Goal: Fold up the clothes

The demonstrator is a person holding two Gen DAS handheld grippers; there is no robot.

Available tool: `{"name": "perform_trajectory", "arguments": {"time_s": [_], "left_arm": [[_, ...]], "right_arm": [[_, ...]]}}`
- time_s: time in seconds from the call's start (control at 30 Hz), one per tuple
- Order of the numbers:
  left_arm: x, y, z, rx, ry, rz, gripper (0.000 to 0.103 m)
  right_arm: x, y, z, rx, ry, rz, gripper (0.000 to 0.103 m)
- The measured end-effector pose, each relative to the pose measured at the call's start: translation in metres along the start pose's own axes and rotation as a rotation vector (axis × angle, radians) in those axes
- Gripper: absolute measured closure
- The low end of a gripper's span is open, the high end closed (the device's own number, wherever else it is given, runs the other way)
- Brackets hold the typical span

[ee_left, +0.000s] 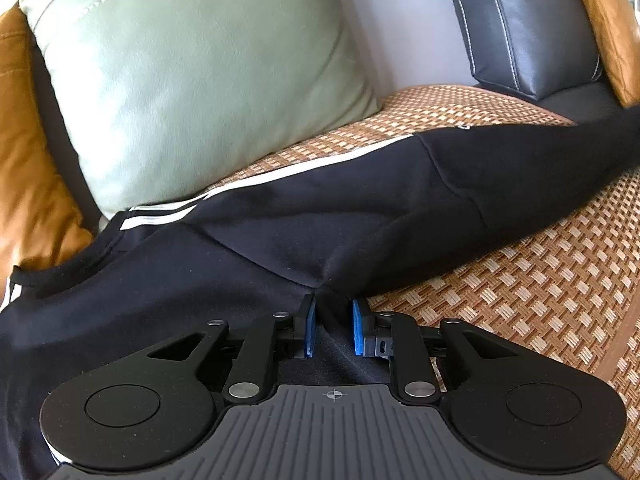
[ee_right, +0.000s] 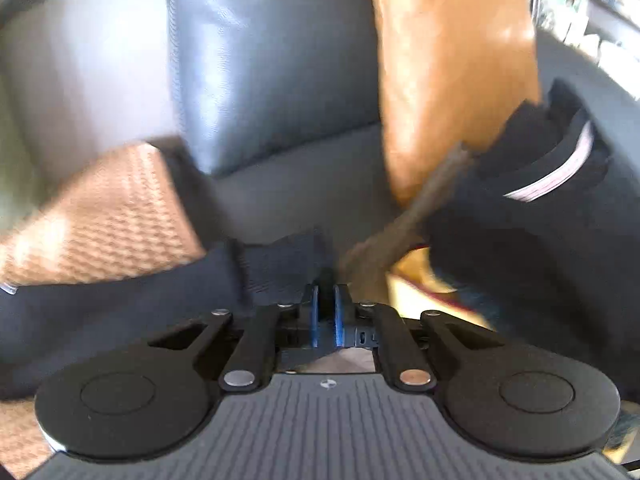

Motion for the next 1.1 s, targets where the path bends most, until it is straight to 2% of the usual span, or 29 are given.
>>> {"name": "perform_trajectory", "arguments": {"time_s": [0.07,0.17,0.27,0.3,0.37,0.43,0.5,0.57,0.7,0.87,0.97,1.1], "left_arm": [[-0.001,0.000,-0.001,-0.002,-0.003,0.000,0.083],[-0.002,0.001,-0.004,-0.006,-0.017,-0.002,0.079],[-0.003,0.002,-0.007,-0.010,-0.031,-0.004,0.064],[-0.008,0.002,-0.012,-0.033,-0.048,-0.005,0.054],[-0.024,0.001,-0.025,-0.083,-0.068,0.007,0.049],[-0.046,-0.002,-0.044,-0.131,-0.069,0.032,0.038],[-0.068,-0.009,-0.069,-0.175,-0.059,0.054,0.032],[-0.087,-0.020,-0.102,-0.203,-0.039,0.052,0.032],[-0.117,-0.057,-0.179,-0.249,0.080,0.018,0.030],[-0.148,-0.116,-0.278,-0.334,0.272,-0.029,0.024],[-0.165,-0.158,-0.340,-0.418,0.396,-0.066,0.021],[-0.175,-0.217,-0.423,-0.571,0.532,-0.145,0.021]], "right_arm": [[0.013,-0.009,-0.004,-0.069,-0.094,-0.033,0.103],[0.020,-0.022,0.000,-0.009,-0.075,-0.033,0.103],[0.007,-0.025,-0.005,-0.009,-0.054,0.000,0.100],[-0.003,-0.023,-0.010,-0.019,-0.022,0.022,0.099],[-0.024,-0.019,-0.021,-0.038,0.041,0.068,0.098],[-0.046,-0.014,-0.043,-0.075,0.119,0.111,0.089],[-0.069,-0.008,-0.071,-0.120,0.202,0.145,0.077],[-0.090,-0.006,-0.106,-0.177,0.284,0.151,0.071],[-0.132,-0.006,-0.179,-0.293,0.445,0.160,0.069],[-0.177,-0.025,-0.284,-0.448,0.618,0.138,0.054],[-0.197,-0.053,-0.347,-0.556,0.679,0.105,0.047],[-0.220,-0.094,-0.431,-0.705,0.743,0.055,0.047]]}}
Point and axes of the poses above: each gripper's, at about its wrist camera, not at the fingertips, and x roughly the way its jaws point, z to its right, y to its top, the point moved 2 cm from there along x, roughly the way its jaws point, and after that the axes turned 14 degrees about y, right-handed, at the moved point
